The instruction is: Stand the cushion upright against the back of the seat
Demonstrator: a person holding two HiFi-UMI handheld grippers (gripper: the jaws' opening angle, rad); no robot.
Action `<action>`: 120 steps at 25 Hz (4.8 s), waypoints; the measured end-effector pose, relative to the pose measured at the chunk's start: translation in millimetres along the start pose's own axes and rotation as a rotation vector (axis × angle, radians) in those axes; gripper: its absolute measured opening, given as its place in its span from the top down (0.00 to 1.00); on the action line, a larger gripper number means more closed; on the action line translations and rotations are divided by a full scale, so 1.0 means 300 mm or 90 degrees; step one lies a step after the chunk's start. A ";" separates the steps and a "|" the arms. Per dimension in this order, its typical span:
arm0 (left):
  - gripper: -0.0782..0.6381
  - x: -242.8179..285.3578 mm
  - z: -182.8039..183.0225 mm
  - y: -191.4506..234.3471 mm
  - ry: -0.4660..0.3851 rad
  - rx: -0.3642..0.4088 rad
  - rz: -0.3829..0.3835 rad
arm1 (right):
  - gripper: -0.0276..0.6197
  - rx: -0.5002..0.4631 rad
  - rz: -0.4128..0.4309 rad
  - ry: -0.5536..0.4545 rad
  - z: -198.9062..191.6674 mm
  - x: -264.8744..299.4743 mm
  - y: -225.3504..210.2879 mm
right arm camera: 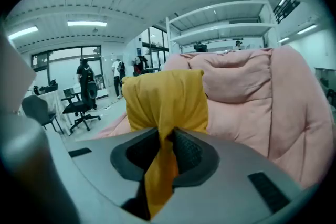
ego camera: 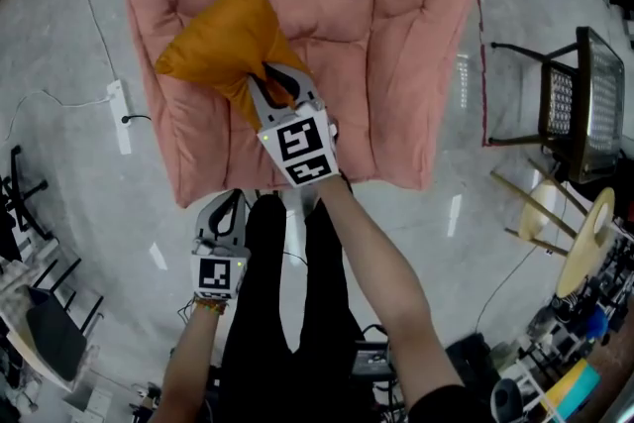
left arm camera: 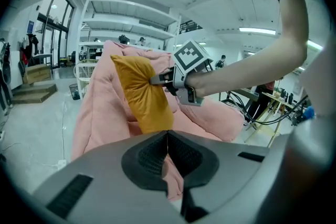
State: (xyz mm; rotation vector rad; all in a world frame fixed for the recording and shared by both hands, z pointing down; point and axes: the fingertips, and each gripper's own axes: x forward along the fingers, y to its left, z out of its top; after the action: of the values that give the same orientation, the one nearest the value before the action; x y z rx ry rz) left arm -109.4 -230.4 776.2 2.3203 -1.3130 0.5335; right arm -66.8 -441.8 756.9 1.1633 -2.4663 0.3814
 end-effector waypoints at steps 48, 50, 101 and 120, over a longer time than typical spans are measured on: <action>0.87 -0.015 -0.003 0.124 0.011 0.007 -0.005 | 0.64 0.141 -0.271 -0.064 0.088 0.181 -0.455; 0.87 -0.022 -0.001 0.110 0.011 0.003 -0.004 | 0.64 0.119 -0.256 -0.064 0.095 0.160 -0.423; 0.87 -0.487 0.787 -0.634 -0.180 0.115 -0.036 | 0.93 0.034 0.021 -0.136 0.434 -1.238 0.344; 0.87 -0.743 0.940 -0.774 -0.256 0.089 0.007 | 0.93 0.000 -0.042 -0.186 0.550 -1.510 0.440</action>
State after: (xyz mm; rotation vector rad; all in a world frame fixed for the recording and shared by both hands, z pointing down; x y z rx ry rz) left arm 19.5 -114.3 385.2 2.6342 -1.5047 0.1674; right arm 56.4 -119.6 395.2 1.3826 -2.6622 0.2041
